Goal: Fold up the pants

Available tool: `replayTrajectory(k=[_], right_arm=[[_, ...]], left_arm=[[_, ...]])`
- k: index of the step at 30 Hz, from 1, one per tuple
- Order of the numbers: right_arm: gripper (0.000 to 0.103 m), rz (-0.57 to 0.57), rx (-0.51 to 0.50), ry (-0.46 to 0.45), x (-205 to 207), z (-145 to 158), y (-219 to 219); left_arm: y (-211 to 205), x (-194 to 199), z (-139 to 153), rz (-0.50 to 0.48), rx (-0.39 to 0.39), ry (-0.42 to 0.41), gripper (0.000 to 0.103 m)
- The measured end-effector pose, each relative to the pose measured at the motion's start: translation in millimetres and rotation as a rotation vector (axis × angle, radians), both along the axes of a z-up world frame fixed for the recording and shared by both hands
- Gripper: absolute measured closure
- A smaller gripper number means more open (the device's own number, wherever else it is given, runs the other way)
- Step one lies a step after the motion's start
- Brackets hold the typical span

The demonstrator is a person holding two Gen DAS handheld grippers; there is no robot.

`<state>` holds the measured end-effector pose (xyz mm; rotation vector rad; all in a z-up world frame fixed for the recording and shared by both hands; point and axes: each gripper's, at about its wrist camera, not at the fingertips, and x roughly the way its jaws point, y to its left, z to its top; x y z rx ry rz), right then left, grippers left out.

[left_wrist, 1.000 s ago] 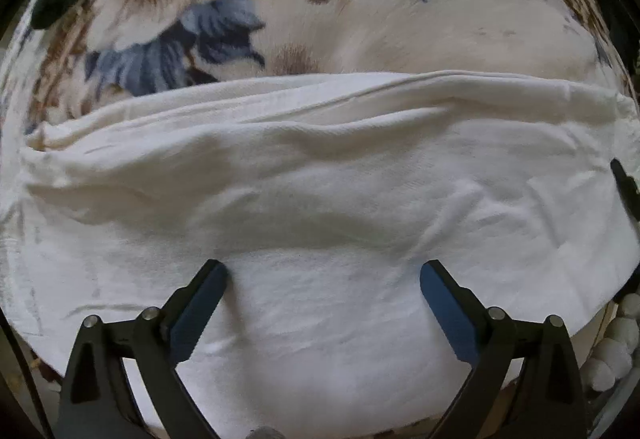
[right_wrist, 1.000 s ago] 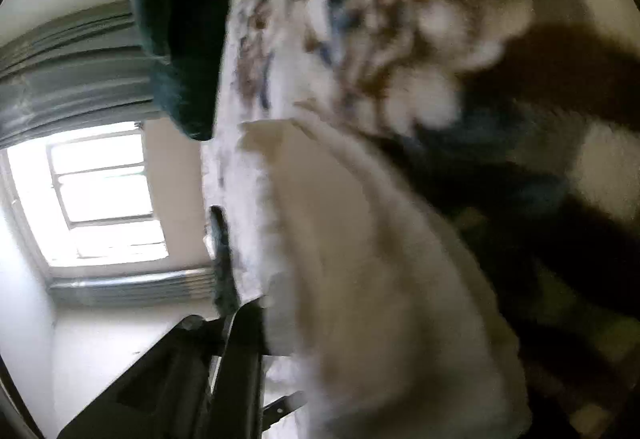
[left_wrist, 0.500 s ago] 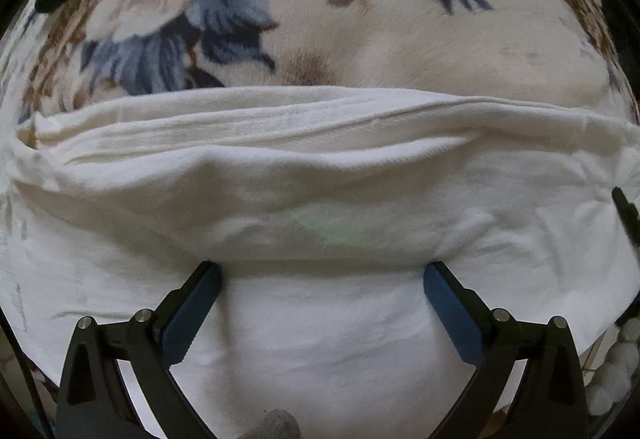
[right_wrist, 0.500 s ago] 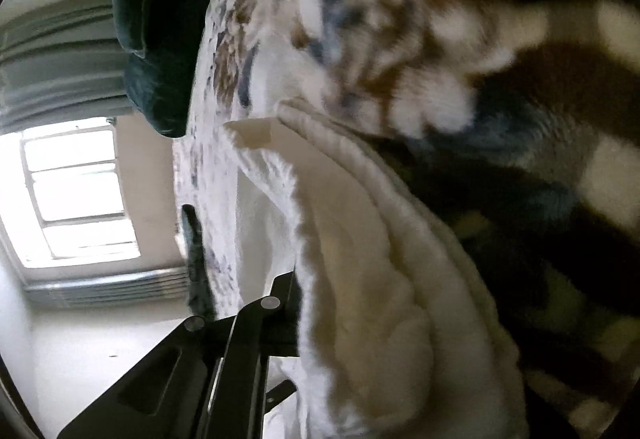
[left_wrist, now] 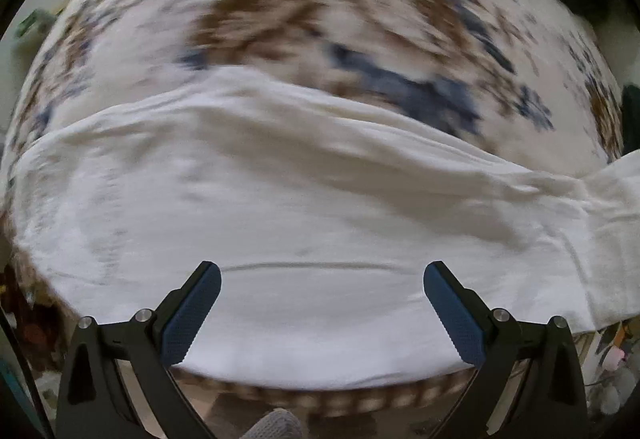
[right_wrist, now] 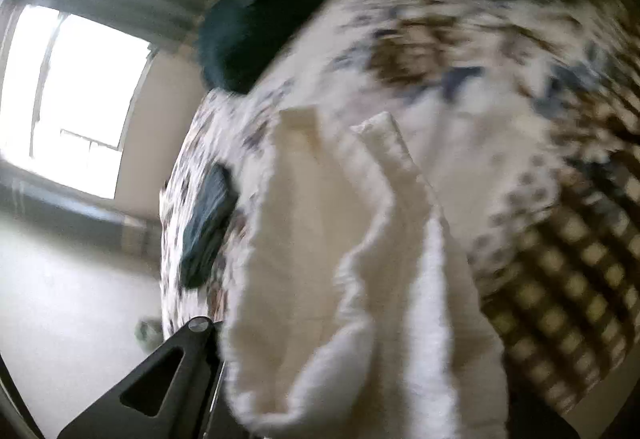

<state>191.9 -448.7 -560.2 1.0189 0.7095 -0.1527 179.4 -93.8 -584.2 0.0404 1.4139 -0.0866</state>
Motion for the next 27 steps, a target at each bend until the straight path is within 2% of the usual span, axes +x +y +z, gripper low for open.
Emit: replayTrajectory(k=[4, 7, 9, 14, 16, 19, 20, 22, 23, 24, 25, 27], right_arm=[[0.097, 0.147, -0.133, -0.006, 28.7, 37.3, 102.7], [0.097, 0.27, -0.231, 0.007, 49.3, 39.5, 190.9], [0.097, 0.357, -0.285, 0.03, 66.3, 27.5, 254.1], [0.097, 0.595, -0.508, 0.112, 91.2, -30.3, 417.4], [0.097, 0.643, -0.574, 0.179, 90.2, -60.4, 458.8], [0.091, 0.654, -0.641, 0.267, 89.8, -88.3, 482.7], [0.087, 0.661, -0.649, 0.279, 91.3, -89.0, 484.6], [0.06, 0.734, -0.615, 0.295, 91.0, -80.8, 489.3], [0.056, 0.771, -0.598, 0.303, 91.1, -74.0, 489.9], [0.038, 0.812, -0.545, 0.289, 90.2, -63.5, 487.8], [0.028, 0.846, -0.422, 0.25, 85.6, -49.7, 479.0], [0.028, 0.834, -0.245, 0.208, 78.9, -26.8, 452.2]], left_arm=[[71.0, 0.4, 22.3, 0.089, -0.012, -0.003, 0.0], [147.3, -2.7, 31.2, 0.145, 0.016, -0.01, 0.0], [189.3, -2.6, 37.9, 0.185, 0.049, -0.025, 0.0], [286.8, -14.0, 34.8, 0.306, 0.134, -0.026, 0.0], [312.5, -22.0, 31.5, 0.342, 0.153, -0.016, 0.0], [337.6, -28.9, 26.4, 0.39, 0.154, -0.012, 0.0], [340.3, -30.3, 27.2, 0.398, 0.149, -0.019, 0.0], [342.5, -30.1, 31.0, 0.404, 0.132, -0.035, 0.0], [339.9, -27.9, 34.3, 0.406, 0.114, -0.046, 0.0], [336.6, -25.8, 38.3, 0.406, 0.095, -0.055, 0.0], [331.1, -22.4, 43.7, 0.401, 0.066, -0.067, 0.0], [313.2, -14.2, 54.3, 0.38, 0.01, -0.085, 0.0]])
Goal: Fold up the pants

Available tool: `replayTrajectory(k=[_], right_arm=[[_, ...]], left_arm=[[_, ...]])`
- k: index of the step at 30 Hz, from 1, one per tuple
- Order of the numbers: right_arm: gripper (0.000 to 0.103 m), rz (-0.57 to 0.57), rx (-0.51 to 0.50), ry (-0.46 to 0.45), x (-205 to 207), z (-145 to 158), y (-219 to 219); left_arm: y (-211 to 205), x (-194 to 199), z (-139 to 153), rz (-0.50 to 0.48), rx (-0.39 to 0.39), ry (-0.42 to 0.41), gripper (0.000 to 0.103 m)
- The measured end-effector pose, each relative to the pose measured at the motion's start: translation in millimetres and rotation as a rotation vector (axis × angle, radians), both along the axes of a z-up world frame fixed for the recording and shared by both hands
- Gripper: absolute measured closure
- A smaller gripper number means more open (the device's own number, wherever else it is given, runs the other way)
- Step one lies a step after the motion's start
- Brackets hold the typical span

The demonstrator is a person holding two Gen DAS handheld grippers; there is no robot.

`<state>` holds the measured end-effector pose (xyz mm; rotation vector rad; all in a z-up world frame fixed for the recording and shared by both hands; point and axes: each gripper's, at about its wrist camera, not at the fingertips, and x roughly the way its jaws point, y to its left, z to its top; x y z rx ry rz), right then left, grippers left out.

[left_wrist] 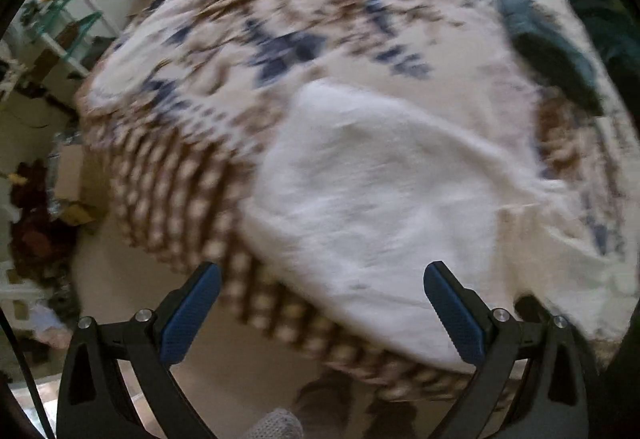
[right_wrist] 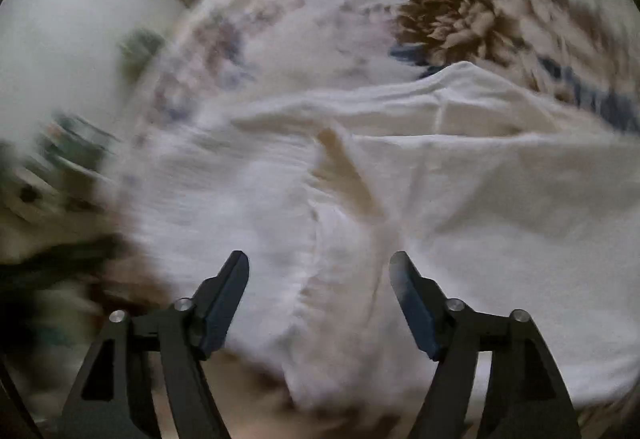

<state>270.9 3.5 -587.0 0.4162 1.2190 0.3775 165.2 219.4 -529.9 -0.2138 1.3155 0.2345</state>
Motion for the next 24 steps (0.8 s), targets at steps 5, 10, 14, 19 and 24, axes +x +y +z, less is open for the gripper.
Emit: replayTrajectory(k=[5, 10, 14, 19, 24], right_arm=[[0.028, -0.286, -0.071, 0.092, -30.0, 28.6, -115.8], [0.028, -0.41, -0.266, 0.308, -41.3, -26.9, -208.5], [0.031, -0.358, -0.29, 0.458, -68.2, -60.3, -236.3], [0.031, -0.327, -0.227, 0.542, -110.2, -66.7, -259.1], [0.031, -0.419, -0.049, 0.45, -117.1, -42.8, -283.4]], left_arm=[[-76.5, 25.8, 0.6, -0.156, -0.116, -0.043, 0.0], [-155.5, 37.2, -54.4, -0.344, -0.008, 0.03, 0.0], [-156.6, 26.5, -101.2, -0.384, 0.132, 0.169, 0.0], [-132.6, 12.7, -100.4, -0.372, 0.122, 0.188, 0.0], [-144.4, 16.5, -67.9, -0.395, 0.157, 0.145, 0.0]])
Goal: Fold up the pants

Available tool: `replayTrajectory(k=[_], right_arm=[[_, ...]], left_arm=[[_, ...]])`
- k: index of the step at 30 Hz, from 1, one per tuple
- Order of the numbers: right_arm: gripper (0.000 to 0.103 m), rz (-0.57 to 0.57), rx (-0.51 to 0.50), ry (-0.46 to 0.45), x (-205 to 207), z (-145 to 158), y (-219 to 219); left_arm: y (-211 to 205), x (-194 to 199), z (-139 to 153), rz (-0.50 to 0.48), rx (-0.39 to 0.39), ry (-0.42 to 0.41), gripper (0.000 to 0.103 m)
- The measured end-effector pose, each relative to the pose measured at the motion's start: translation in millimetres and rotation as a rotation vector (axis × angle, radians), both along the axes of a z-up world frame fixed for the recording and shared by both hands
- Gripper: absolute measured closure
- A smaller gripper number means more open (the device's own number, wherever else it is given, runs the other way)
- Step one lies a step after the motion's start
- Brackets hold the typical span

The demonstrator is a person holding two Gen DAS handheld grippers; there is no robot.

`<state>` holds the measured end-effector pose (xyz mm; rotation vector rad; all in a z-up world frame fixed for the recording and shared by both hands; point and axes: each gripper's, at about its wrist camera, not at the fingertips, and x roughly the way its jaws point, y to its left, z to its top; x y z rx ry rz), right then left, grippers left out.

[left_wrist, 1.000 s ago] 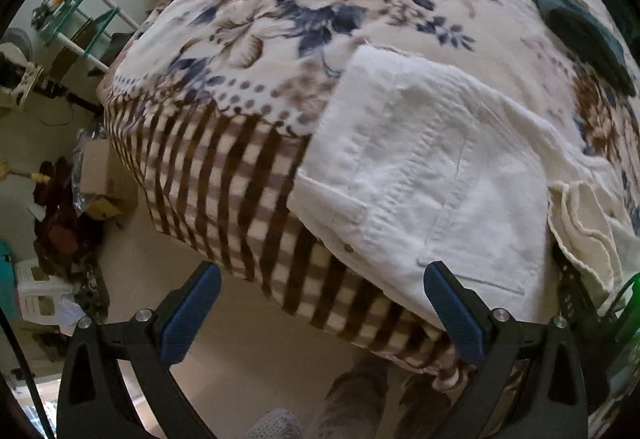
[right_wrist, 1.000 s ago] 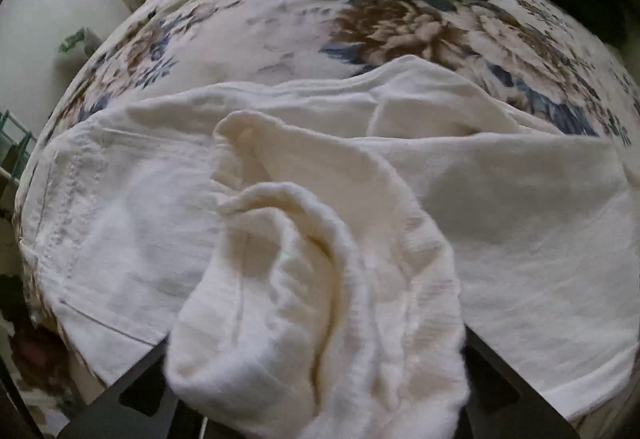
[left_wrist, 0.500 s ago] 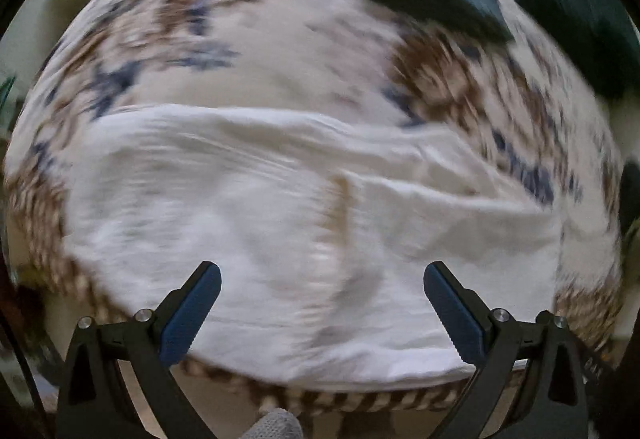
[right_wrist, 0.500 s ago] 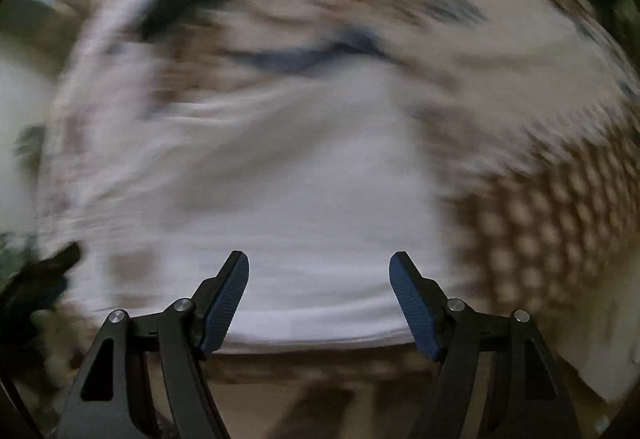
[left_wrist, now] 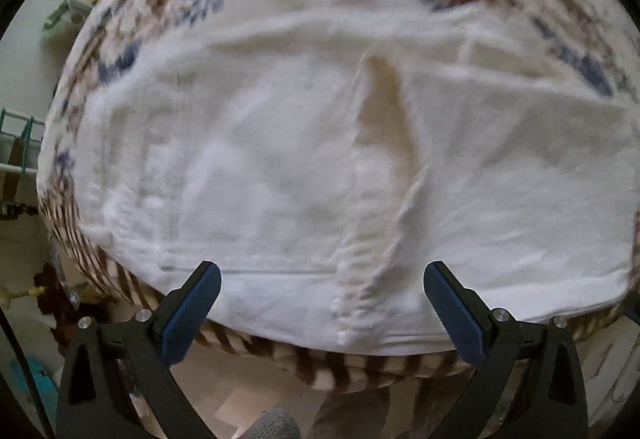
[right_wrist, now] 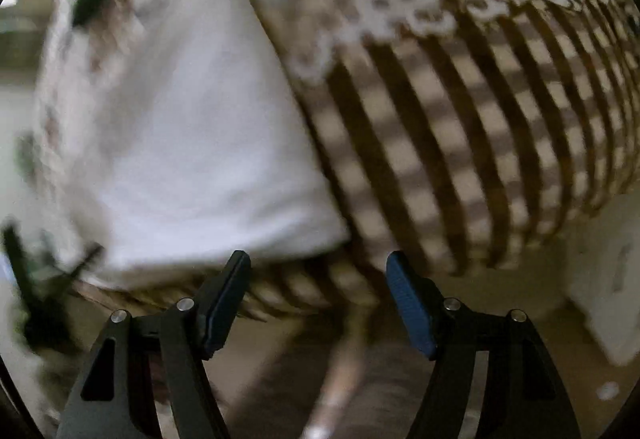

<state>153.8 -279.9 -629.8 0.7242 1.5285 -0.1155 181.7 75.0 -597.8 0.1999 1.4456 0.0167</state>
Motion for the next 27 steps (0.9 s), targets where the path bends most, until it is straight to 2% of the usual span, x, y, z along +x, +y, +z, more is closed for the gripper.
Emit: replayTrajectory(k=[2, 3, 4, 5, 7, 9, 11, 12, 15, 17, 20, 21, 22, 24, 27], right_arm=[[0.031, -0.046, 0.049, -0.064, 7.5, 1.9, -12.0], [0.04, -0.056, 0.07, -0.09, 13.2, -2.6, -15.9], [0.075, -0.05, 0.073, -0.094, 18.0, -9.8, -17.6], [0.083, -0.032, 0.054, -0.067, 18.4, -18.4, -17.1], [0.083, -0.024, 0.076, -0.048, 9.4, -35.1, -21.6], [0.085, -0.029, 0.094, -0.023, -1.9, -37.7, -30.6], [0.085, -0.009, 0.121, -0.004, -15.0, -39.8, -35.8], [0.085, 0.015, 0.129, 0.036, -21.4, -42.3, -38.3], [0.085, 0.059, 0.129, 0.085, -23.8, -42.3, -34.4], [0.084, 0.049, 0.147, 0.069, -24.9, -34.0, -38.2], [0.084, 0.031, 0.128, 0.024, -5.0, -15.3, -38.5], [0.079, 0.031, 0.12, 0.0, 4.3, -9.0, -38.8], [0.067, 0.04, 0.106, -0.032, 20.0, 1.6, -29.6], [0.054, 0.059, 0.091, -0.072, 39.8, 16.4, -22.8], [0.053, 0.122, 0.068, -0.119, 66.8, 33.9, -3.3]], left_arm=[[-17.9, 9.8, 17.8, -0.029, -0.008, -0.038, 0.0], [-28.0, 16.1, 23.4, -0.047, -0.018, -0.051, 0.0], [-39.5, 20.7, 27.5, -0.068, -0.028, -0.063, 0.0], [-54.6, 27.5, 27.8, -0.098, -0.022, -0.074, 0.0], [-71.9, 33.5, 21.4, -0.135, -0.012, -0.073, 0.0], [-82.9, 41.8, 7.6, -0.161, 0.012, -0.054, 0.0], [-78.7, 44.8, -5.6, -0.161, 0.029, -0.042, 0.0], [-73.6, 45.5, -10.3, -0.151, 0.046, -0.036, 0.0], [-35.1, 50.4, -30.5, -0.046, 0.074, 0.012, 0.0], [-5.8, 53.5, -35.7, 0.046, 0.016, 0.031, 0.0], [13.4, 51.0, -33.9, 0.096, -0.031, 0.022, 0.0], [14.7, 49.9, -32.2, 0.101, -0.029, 0.014, 0.0], [15.5, 48.7, -30.4, 0.107, -0.027, 0.006, 0.0], [18.6, 49.3, -25.1, 0.139, -0.04, -0.012, 0.0], [29.3, 48.7, -5.5, 0.188, -0.064, -0.06, 0.0]])
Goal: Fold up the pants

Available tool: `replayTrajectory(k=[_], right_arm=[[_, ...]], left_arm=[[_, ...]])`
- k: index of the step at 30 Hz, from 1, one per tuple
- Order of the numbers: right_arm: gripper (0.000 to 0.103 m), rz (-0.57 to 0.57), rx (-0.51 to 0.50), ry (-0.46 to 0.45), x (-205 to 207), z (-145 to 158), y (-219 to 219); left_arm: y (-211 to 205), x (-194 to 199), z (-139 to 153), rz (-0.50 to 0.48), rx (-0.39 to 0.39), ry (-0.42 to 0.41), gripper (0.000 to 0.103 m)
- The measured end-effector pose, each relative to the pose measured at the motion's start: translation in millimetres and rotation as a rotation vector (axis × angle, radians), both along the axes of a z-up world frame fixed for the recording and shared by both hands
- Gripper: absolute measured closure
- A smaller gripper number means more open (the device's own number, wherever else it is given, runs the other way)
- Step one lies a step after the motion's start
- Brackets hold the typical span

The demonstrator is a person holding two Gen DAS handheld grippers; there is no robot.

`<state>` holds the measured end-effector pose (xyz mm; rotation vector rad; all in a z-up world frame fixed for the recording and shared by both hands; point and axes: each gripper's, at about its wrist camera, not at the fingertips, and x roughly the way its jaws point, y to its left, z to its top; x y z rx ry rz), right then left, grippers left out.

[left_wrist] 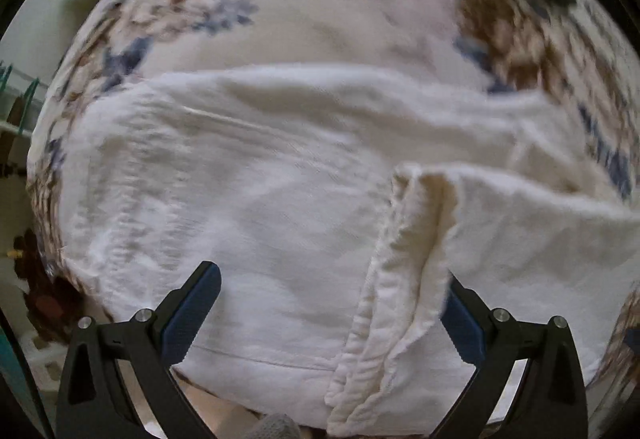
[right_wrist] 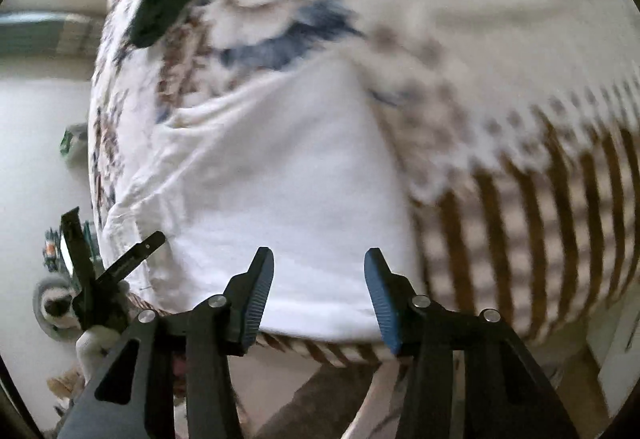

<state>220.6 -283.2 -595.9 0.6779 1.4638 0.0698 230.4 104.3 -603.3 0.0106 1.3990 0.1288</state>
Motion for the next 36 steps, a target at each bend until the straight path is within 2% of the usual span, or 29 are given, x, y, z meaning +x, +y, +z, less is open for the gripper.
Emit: replayTrajectory(k=[2, 4, 5, 8, 9, 11, 12, 14, 16, 19, 21, 22, 23, 25, 26, 29, 36], right_arm=[[0.05, 0.033, -0.025, -0.005, 13.5, 9.8, 10.7], [0.039, 0.057, -0.041, -0.002, 20.5, 9.8, 28.3], [0.039, 0.066, -0.033, 0.009, 22.1, 6.7, 35.9], [0.039, 0.092, -0.013, 0.056, 25.3, -6.1, 65.4], [0.039, 0.102, -0.015, 0.067, 26.7, -11.0, 73.1], [0.039, 0.121, -0.018, 0.086, 32.0, -18.6, 92.2], [0.039, 0.13, -0.021, 0.093, 34.2, -21.0, 99.3], [0.039, 0.152, -0.035, 0.106, 41.5, -27.6, 115.4], [0.039, 0.169, -0.06, 0.117, 49.1, -33.6, 127.8], [0.039, 0.196, -0.101, 0.133, 58.6, -43.2, 142.3], [0.039, 0.214, -0.126, 0.141, 63.5, -47.2, 149.8], [0.039, 0.229, -0.144, 0.142, 65.9, -47.7, 154.5], [0.039, 0.239, -0.155, 0.141, 67.7, -47.6, 158.5], [0.039, 0.265, -0.169, 0.136, 72.4, -47.2, 169.3], [0.039, 0.275, -0.175, 0.137, 73.4, -47.2, 172.7], [0.039, 0.301, -0.198, 0.145, 77.6, -47.1, 185.1], [0.039, 0.298, -0.193, 0.144, 82.1, -47.1, 195.8]], left_arm=[[20.0, -7.9, 23.3, 0.069, -0.043, -0.059, 0.0], [47.1, -22.8, 43.9, 0.157, -0.074, -0.127, 0.0], [66.9, -34.8, 51.1, 0.215, -0.092, -0.157, 0.0], [120.9, -68.1, 44.7, 0.42, -0.185, -0.176, 0.0], [150.8, -79.9, 31.7, 0.527, -0.271, -0.183, 0.0], [181.2, -99.8, 9.1, 0.686, -0.399, -0.188, 0.006], [192.8, -112.0, -3.1, 0.762, -0.495, -0.221, 0.006], [209.2, -127.8, -27.4, 0.87, -0.647, -0.279, 0.007], [217.1, -129.8, -50.7, 0.926, -0.794, -0.329, 0.008], [215.3, -122.2, -64.6, 0.929, -0.797, -0.347, 0.008], [214.5, -120.8, -63.2, 0.928, -0.785, -0.362, 0.008], [214.0, -122.4, -59.7, 0.932, -0.779, -0.372, 0.014], [212.1, -129.8, -49.9, 0.934, -0.772, -0.395, 0.034], [210.4, -133.0, -36.0, 0.902, -0.721, -0.411, 0.054], [208.3, -134.7, -31.9, 0.888, -0.705, -0.419, 0.06], [205.8, -138.1, -22.1, 0.847, -0.635, -0.436, 0.063], [190.7, -121.8, 7.5, 0.75, -0.574, -0.513, 0.064]])
